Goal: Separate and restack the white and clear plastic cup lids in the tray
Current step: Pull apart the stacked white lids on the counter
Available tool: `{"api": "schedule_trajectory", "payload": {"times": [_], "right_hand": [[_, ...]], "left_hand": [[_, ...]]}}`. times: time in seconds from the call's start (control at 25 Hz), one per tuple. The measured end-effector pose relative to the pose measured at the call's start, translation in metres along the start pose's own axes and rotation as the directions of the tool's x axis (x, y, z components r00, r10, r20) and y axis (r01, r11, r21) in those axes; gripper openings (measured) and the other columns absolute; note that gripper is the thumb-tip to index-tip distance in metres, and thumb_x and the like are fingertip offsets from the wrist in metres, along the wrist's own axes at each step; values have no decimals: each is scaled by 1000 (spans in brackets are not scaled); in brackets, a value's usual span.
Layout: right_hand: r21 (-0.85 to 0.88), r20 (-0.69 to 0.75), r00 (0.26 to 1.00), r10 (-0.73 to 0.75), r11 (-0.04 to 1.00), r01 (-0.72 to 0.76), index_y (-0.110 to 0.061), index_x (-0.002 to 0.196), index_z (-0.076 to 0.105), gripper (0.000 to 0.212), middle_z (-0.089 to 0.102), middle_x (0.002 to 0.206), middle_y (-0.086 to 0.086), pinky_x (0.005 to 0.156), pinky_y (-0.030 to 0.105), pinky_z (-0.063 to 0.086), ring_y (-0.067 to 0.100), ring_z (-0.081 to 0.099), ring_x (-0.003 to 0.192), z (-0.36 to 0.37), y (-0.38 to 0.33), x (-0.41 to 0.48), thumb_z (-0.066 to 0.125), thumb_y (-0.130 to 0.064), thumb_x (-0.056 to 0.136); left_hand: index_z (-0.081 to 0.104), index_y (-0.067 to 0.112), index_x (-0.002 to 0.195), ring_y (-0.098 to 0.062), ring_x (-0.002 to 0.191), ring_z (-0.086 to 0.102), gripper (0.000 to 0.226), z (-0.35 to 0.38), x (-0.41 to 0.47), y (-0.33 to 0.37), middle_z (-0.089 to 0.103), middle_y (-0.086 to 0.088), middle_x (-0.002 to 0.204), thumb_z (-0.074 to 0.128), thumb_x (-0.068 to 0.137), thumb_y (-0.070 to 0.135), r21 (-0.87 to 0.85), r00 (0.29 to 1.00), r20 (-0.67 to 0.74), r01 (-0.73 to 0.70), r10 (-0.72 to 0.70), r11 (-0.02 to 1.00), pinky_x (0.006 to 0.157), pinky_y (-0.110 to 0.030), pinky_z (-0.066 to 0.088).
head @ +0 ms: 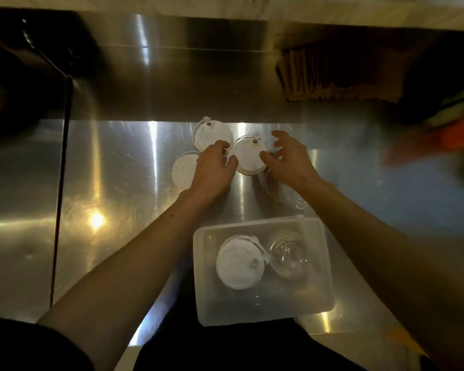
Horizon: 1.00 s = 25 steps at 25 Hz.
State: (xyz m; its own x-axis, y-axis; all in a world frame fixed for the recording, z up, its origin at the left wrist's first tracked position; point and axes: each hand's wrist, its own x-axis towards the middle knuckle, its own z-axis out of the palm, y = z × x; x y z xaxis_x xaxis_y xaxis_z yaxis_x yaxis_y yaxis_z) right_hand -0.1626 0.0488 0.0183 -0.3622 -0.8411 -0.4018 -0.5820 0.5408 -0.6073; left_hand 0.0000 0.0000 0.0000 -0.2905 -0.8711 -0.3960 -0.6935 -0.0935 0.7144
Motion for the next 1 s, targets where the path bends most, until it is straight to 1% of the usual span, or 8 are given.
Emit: {"api": "schedule_trajectory", "payload": {"times": [0.12, 0.2, 0.36, 0.48, 0.64, 0.72, 0.88, 1.0], "right_hand": [[30, 0, 998, 61, 998, -61, -10, 141, 43, 56, 58, 135, 17, 104, 41, 48, 30, 59, 121, -1, -1, 8, 63, -24, 91], [34, 15, 993, 120, 992, -120, -8, 140, 46, 52, 62, 130, 17, 105, 41, 48, 29, 60, 119, -1, -2, 9, 62, -18, 91], [16, 44, 987, 156, 988, -157, -6, 137, 49, 50, 65, 127, 17, 105, 41, 48, 31, 61, 118, 3, -1, 13, 60, -13, 89], [35, 30, 987, 156, 987, -157, -5, 136, 51, 49, 64, 128, 17, 101, 36, 48, 29, 61, 117, 5, -1, 13, 59, -11, 88], [110, 7, 984, 177, 978, -177, -5, 134, 52, 46, 64, 126, 16, 89, 26, 46, 26, 63, 112, 7, -3, 9, 58, -8, 89], [158, -17, 982, 186, 971, -181, -5, 134, 52, 46, 62, 131, 15, 87, 24, 45, 26, 62, 115, 7, -4, 7, 59, -7, 89], [225, -55, 983, 173, 962, -157, -7, 134, 53, 47, 58, 136, 14, 88, 25, 48, 25, 63, 115, 6, -7, 3, 60, -7, 88], [247, -78, 986, 145, 961, -122, -9, 133, 54, 45, 57, 136, 11, 82, 17, 48, 20, 62, 111, 5, -11, -1, 62, -8, 88]], "left_hand": [[52, 15, 130, -25, 107, 62, 39, 6, 4, 4, 65, -9, 121, 52, 93, 29, 10, 1000, 4, -24, 24, 1000, 95, -35, 49], [51, 16, 129, -24, 107, 62, 41, 9, 3, 4, 66, -9, 118, 53, 92, 31, 10, 1000, 8, -30, 30, 999, 94, -38, 52], [56, 13, 118, -20, 97, 64, 30, 11, 6, 8, 67, -8, 106, 55, 90, 22, -27, 999, 12, -45, 46, 999, 74, -15, 45], [54, 11, 124, -21, 104, 61, 37, 13, 7, 14, 66, -10, 115, 56, 88, 18, -61, 999, 9, -36, 36, 998, 84, -24, 49], [51, 10, 128, -23, 111, 60, 40, 14, 4, 20, 63, -11, 123, 56, 89, 16, -119, 999, 34, -7, 11, 993, 85, -22, 43], [49, 11, 131, -24, 116, 59, 41, 13, 3, 20, 61, -10, 128, 56, 90, 16, -143, 1000, 28, 3, 1, 990, 89, -24, 43], [46, 12, 135, -26, 120, 56, 44, 10, 0, 24, 57, -11, 133, 54, 93, 20, -144, 999, -26, 28, -32, 989, 93, -27, 44], [46, 11, 136, -25, 123, 52, 42, 7, -6, 28, 53, -11, 136, 53, 95, 22, -170, 992, -75, 84, -98, 982, 97, -28, 42]]}}
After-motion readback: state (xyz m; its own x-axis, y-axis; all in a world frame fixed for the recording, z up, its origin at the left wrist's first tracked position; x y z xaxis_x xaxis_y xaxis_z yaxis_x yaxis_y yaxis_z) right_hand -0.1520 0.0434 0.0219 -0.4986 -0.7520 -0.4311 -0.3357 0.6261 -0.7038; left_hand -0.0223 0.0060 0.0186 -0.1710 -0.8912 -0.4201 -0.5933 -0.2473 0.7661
